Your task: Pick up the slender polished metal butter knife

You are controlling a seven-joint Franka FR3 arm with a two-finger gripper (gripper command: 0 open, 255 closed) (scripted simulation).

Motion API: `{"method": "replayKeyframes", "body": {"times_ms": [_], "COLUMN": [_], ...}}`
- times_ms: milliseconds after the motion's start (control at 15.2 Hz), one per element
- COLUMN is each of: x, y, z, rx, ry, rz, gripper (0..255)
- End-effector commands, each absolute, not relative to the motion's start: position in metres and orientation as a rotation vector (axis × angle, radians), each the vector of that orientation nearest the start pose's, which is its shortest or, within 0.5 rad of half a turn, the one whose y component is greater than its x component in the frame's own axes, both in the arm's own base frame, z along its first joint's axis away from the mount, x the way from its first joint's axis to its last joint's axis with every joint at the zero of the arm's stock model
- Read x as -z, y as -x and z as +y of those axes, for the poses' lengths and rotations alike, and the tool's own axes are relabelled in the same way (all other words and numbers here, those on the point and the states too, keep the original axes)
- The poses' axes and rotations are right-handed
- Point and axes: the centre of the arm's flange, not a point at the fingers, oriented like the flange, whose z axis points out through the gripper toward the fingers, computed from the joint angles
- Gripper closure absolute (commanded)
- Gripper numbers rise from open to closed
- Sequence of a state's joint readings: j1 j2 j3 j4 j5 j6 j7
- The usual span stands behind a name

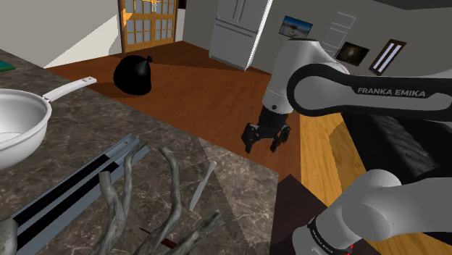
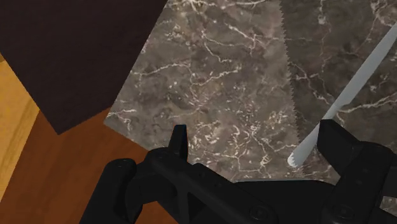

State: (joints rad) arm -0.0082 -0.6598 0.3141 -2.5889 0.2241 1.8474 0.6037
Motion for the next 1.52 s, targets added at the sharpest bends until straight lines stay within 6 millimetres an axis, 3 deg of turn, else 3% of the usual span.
{"method": "replayKeyframes", "body": {"times_ms": [0, 462, 924, 1452], "x": [-0.434, -0.373, -0.307, -0.265], "y": [-0.332, -0.368, -0.417, -0.420], "z": [0.145, 0.214, 0.268, 0.271], "rx": [-0.153, -0.150, -0.144, -0.143], "ry": [3.070, 3.016, 2.914, 2.906], "rz": [0.807, 1.176, 1.544, 1.567], "gripper": [0, 0, 0, 0]}}
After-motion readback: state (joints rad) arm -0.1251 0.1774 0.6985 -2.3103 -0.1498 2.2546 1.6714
